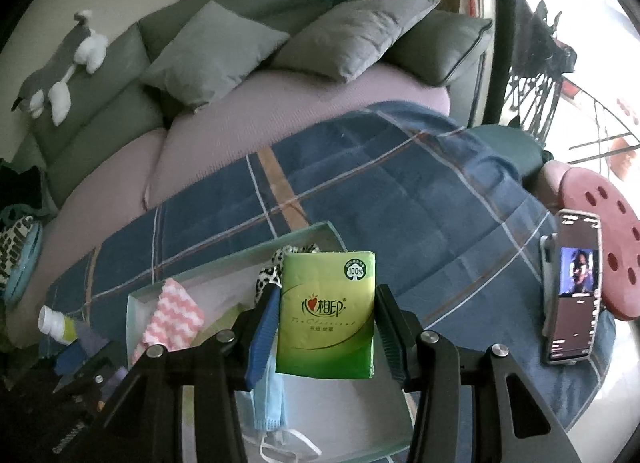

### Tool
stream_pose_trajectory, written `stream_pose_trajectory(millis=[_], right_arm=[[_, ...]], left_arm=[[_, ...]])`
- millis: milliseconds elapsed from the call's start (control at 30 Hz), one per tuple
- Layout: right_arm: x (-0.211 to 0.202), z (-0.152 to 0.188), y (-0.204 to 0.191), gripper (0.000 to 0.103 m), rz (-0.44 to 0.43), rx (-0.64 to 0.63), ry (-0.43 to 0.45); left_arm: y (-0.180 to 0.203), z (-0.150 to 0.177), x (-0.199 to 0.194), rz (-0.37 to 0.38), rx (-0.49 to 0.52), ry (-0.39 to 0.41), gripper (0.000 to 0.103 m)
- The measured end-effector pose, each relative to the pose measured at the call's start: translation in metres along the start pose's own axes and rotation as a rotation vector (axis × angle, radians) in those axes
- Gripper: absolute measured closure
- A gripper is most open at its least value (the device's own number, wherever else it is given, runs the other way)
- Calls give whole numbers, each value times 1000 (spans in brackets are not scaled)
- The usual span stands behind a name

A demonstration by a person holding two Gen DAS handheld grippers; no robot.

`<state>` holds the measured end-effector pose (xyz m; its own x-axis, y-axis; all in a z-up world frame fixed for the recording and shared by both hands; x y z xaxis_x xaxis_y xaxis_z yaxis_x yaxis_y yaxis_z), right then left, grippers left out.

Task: Organize soft objects
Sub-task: 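Lift the purple packet and green tissue pack and carry both over the tray, then lower and release the purple packet and green tissue pack into the tray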

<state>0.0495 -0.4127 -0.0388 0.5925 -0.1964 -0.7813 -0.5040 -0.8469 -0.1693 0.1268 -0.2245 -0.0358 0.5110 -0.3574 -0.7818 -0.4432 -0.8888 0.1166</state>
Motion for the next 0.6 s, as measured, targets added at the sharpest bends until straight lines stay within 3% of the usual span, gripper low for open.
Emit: stream_pose_trajectory(millis=[267,600], right_arm=[[51,25,1,53,30,-12,-153],[67,32,2,53,62,-25,-202]], left_arm=[[11,-4,28,14,17,-17,41],[10,0,62,12,5,-46,41]])
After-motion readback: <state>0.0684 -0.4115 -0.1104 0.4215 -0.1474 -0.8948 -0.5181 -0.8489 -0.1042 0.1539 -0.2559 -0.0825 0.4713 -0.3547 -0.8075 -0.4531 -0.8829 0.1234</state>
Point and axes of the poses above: each gripper's, at about its wrist camera, not at the fingertips, and x roughly the way its jaws point, y to its right, z to its underside, the point moved 4 cm from there along x, roughly the way its jaws point, and after that the axes turned 3 degrees about y, right-handed, at the moved point
